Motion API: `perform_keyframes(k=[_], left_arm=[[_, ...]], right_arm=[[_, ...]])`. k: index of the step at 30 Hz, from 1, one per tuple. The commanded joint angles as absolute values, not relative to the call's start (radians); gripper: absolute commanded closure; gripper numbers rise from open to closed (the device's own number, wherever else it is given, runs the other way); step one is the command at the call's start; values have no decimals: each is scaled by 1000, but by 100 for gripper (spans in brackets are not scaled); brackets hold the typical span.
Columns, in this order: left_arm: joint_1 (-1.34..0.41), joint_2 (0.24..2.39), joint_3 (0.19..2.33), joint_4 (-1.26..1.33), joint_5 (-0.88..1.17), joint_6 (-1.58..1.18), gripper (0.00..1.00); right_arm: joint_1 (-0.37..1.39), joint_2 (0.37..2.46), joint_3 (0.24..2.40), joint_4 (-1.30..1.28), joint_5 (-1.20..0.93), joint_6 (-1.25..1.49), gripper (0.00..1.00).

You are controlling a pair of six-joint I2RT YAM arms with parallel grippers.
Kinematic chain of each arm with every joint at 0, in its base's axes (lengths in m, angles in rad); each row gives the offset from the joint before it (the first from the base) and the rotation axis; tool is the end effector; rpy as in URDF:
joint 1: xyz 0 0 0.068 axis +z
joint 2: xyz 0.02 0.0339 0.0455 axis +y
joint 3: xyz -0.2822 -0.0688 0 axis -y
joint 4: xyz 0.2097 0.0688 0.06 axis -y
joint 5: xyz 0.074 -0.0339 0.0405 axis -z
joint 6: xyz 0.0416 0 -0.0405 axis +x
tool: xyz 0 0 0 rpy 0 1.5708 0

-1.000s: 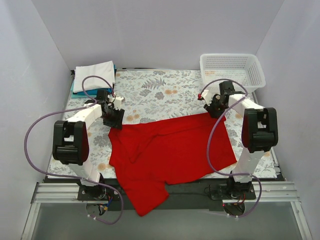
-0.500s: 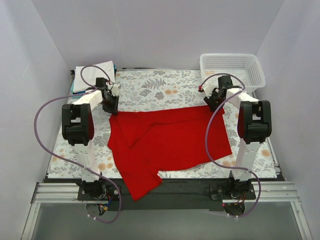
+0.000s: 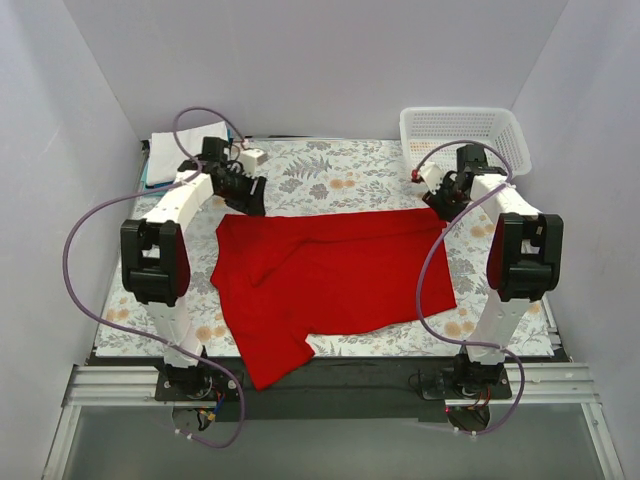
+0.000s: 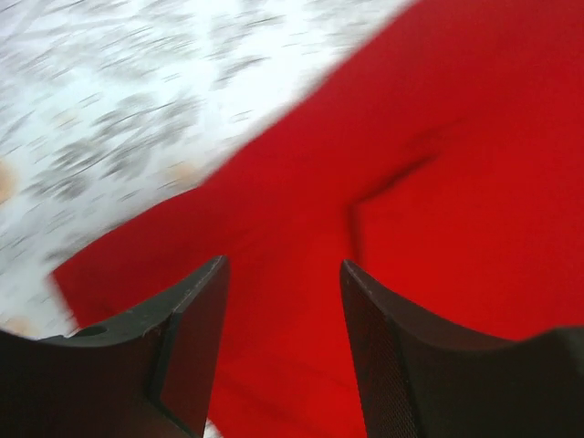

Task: Fold and stack the t-shirts
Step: Fold the tshirt

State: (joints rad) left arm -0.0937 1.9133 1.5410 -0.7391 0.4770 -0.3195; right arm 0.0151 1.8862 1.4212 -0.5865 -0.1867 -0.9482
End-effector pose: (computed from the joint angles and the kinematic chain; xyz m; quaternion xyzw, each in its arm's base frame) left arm 0.3777 -0.0547 0.2595 -0.0531 0.9462 -0.2705 0.1693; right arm 0.3787 0.0134 0.2416 -0.4670 0.8417 -0.0345 0.2688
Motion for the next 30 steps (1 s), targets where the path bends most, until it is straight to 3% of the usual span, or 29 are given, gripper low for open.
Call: perform_keyframes(k=[1,13,25,30], left_arm=[[-204,1862,1491,-762,539,-275,49],[-351,1985,1565,-799,414,-181,49],[-417,2045,1606,-822,417,-110,49],[-437,2062,1618,-831,423,-109,54]], right_arm=[[9,1888,1410,-632,-158,-1043,54],[9,1947,1433,-632,-132,-1138,54],[31,1957,1413,-641,-126,-1166,53],[32,1967,1425,-641,-106,-1181,53]])
